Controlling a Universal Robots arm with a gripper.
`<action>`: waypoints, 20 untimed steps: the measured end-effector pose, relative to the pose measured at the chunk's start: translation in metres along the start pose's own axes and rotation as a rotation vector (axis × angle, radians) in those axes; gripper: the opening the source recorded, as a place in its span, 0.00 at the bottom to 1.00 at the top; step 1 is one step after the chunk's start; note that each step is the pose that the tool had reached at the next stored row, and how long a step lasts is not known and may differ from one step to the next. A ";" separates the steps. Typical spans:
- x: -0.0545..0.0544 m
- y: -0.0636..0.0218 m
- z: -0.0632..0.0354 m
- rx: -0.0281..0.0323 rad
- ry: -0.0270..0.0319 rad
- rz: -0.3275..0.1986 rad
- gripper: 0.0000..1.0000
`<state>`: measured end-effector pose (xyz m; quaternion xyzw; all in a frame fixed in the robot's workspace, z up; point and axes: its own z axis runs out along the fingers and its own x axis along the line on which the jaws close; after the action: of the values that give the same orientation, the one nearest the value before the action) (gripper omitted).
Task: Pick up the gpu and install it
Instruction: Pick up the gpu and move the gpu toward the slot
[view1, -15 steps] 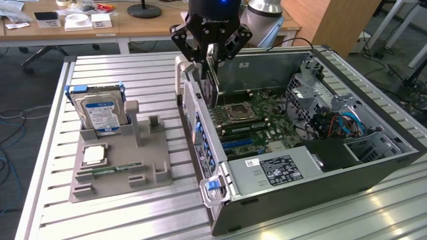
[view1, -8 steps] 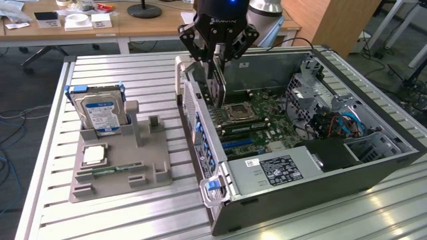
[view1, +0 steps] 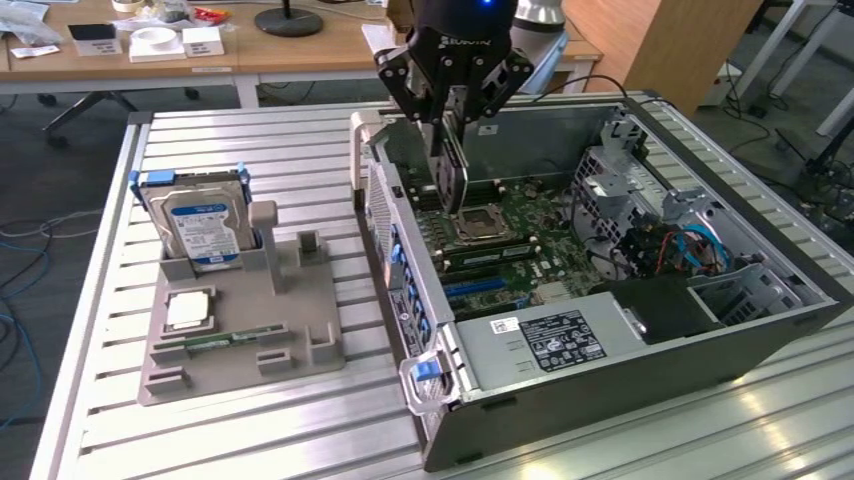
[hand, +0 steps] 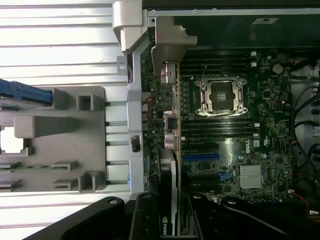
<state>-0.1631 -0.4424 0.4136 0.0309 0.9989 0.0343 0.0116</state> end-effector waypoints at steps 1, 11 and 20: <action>-0.002 0.0001 0.0000 0.0000 0.0000 0.000 0.27; -0.019 0.0011 0.0005 0.0001 0.0000 0.000 0.27; -0.032 0.0020 0.0008 0.0000 0.0000 0.000 0.27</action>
<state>-0.1308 -0.4424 0.4136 0.0308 0.9989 0.0343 0.0116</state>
